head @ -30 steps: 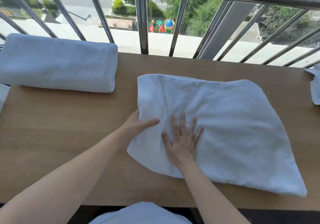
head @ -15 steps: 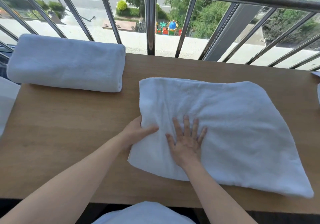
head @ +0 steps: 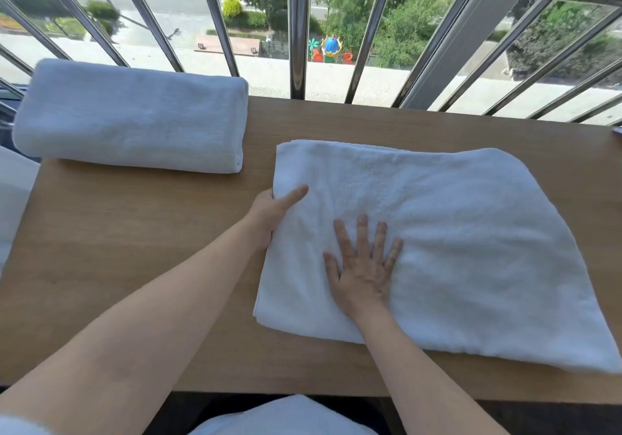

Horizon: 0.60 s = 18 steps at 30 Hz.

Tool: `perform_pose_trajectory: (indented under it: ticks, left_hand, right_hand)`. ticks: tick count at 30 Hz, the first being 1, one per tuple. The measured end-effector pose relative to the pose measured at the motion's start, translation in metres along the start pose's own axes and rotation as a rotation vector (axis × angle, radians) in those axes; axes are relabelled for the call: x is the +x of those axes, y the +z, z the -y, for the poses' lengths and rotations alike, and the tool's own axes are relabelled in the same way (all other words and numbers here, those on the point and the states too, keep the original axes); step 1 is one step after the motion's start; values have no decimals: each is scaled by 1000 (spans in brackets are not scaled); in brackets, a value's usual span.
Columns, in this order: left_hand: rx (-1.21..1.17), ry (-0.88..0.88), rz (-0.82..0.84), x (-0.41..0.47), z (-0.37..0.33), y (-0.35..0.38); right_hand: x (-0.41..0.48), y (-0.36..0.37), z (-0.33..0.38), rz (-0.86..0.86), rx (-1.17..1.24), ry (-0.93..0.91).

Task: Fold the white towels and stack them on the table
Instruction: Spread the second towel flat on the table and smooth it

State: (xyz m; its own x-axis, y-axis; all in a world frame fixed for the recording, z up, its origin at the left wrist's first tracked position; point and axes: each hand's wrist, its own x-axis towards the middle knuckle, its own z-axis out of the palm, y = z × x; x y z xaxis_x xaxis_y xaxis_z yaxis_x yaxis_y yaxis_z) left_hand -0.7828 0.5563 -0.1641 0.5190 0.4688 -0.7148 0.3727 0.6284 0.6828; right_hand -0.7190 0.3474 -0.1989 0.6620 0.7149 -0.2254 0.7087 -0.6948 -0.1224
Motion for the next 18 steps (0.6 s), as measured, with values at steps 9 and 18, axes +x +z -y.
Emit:
perform_pose_trajectory:
  ticks: [9, 18]
  left_hand:
    - [-27, 98, -45, 44, -30, -3]
    - [216, 207, -216, 59, -36, -4]
  right_hand:
    - [0, 5, -1, -52, -16, -63]
    - [2, 5, 1, -76, -10, -49]
